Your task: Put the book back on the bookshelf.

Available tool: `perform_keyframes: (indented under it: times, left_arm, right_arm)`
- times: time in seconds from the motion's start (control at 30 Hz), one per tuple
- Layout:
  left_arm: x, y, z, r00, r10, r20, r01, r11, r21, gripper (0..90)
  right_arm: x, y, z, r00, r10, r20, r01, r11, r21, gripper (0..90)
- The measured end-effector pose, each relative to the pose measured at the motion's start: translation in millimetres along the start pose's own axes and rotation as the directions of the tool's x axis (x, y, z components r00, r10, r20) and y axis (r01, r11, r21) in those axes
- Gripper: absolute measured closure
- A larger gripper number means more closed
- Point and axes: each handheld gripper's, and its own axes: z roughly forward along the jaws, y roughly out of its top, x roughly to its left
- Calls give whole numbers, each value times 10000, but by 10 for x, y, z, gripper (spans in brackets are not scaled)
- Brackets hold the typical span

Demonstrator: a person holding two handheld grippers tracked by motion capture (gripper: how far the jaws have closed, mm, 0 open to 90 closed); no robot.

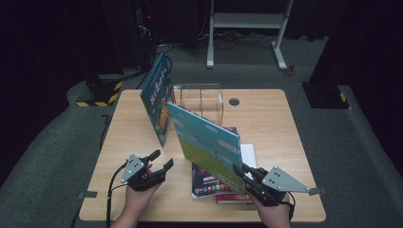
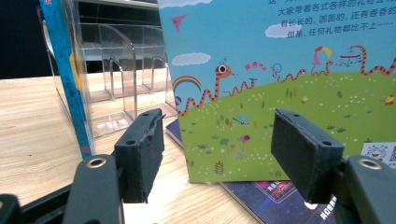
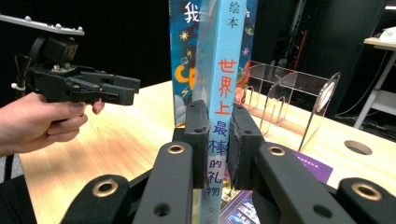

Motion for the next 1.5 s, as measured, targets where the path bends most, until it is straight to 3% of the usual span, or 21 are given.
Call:
perform_keyframes:
  times: [0.23, 0.4, 0.57, 1.0, 1.23, 1.5]
  left_arm:
    - [-11, -7, 1, 10000, 64, -12, -63, 9999, 114, 347]
    - [2, -7, -15, 9999, 164, -28, -163, 9996, 212, 348]
    - [18, -10, -37, 9999, 124, -58, -122, 9996, 259, 348]
    - [-19, -54, -27, 9996, 253, 111, -263, 9945, 1009, 322]
    - [-185, 3, -47, 9971, 702, 297, -730, 9918, 1050, 274]
    - [-546, 185, -72, 9934, 1020, 524, -1056, 9918, 720, 232]
  right_arm:
    - [64, 13, 30, 9990, 54, 446, -53, 10000, -30, 805]
    - [89, 2, 69, 9933, 556, 1012, -549, 9984, -93, 804]
    - [107, -19, 115, 9870, 957, 1295, -935, 9954, -229, 805]
    - [289, -52, 347, 9785, 899, 1854, -863, 9959, -271, 807]
    - [395, -69, 465, 9759, 803, 2029, -773, 9967, -229, 810]
    - [502, -90, 533, 9745, 733, 2120, -693, 9973, -264, 810]
